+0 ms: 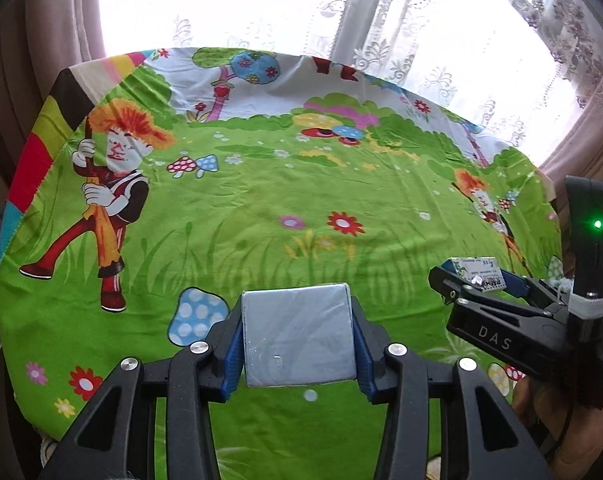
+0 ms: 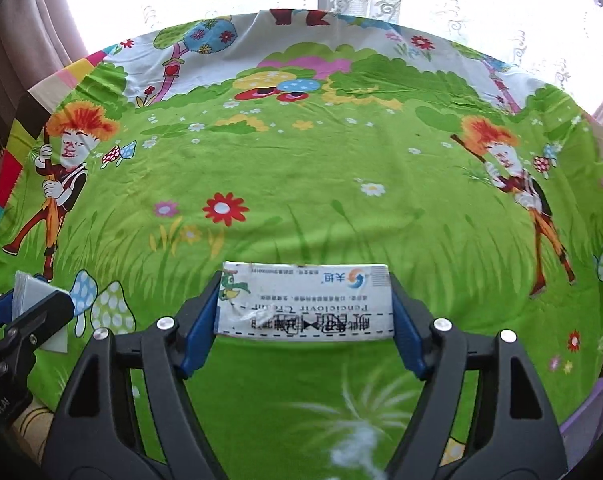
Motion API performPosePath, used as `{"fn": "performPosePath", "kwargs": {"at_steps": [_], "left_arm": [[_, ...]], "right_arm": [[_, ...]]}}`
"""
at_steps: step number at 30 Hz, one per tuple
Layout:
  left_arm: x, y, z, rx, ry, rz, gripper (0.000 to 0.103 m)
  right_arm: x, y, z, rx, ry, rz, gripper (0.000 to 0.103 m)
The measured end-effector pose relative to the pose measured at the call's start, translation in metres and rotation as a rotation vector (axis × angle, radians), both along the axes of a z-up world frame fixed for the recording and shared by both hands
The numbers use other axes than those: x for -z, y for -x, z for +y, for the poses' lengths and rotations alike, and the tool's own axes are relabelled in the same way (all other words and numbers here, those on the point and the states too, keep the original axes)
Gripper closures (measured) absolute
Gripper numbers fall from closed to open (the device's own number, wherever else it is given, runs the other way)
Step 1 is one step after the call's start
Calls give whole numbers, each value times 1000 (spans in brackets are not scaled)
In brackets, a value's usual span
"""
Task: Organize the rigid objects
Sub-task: 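Carry both boxes over the purple box and open both tools to drop them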
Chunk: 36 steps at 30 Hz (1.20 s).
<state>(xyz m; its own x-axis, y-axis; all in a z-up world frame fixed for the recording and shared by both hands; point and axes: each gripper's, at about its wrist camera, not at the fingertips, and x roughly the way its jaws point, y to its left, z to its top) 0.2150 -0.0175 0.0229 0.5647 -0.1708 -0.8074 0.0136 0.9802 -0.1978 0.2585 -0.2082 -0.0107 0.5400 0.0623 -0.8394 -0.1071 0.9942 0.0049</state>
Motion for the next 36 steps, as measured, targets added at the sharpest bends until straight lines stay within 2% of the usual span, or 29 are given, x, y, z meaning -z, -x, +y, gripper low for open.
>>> {"fn": "performPosePath", "kwargs": {"at_steps": [5, 9, 15, 20, 24, 26, 31, 32, 34, 36], "left_arm": [[-21, 39, -58, 135, 29, -27, 57], [-26, 76, -110, 263, 63, -19, 57], [-28, 137, -186, 451, 107, 1, 57], [-32, 178, -244, 601, 158, 9, 56], [-26, 197, -279, 678, 135, 59, 25], [-27, 206, -289, 704, 110, 47, 20], [-27, 211, -295, 741, 130, 67, 8], [-27, 211, -295, 732, 114, 67, 1], [-30, 215, -293, 732, 123, 29, 0], [-28, 216, -296, 755, 120, 40, 0]], "right_arm": [[-28, 71, -58, 85, 4, -42, 26], [-42, 128, -104, 164, 13, -64, 25], [-45, 211, -174, 295, 24, -60, 25], [-48, 263, -222, 405, 41, -64, 25], [-51, 289, -249, 470, 35, -74, 23], [-52, 299, -257, 495, 43, -83, 21], [-50, 316, -272, 528, 24, -83, 20], [-50, 317, -274, 532, 24, -83, 20], [-49, 319, -275, 537, 20, -79, 20], [-48, 320, -278, 547, 23, -79, 20]]}}
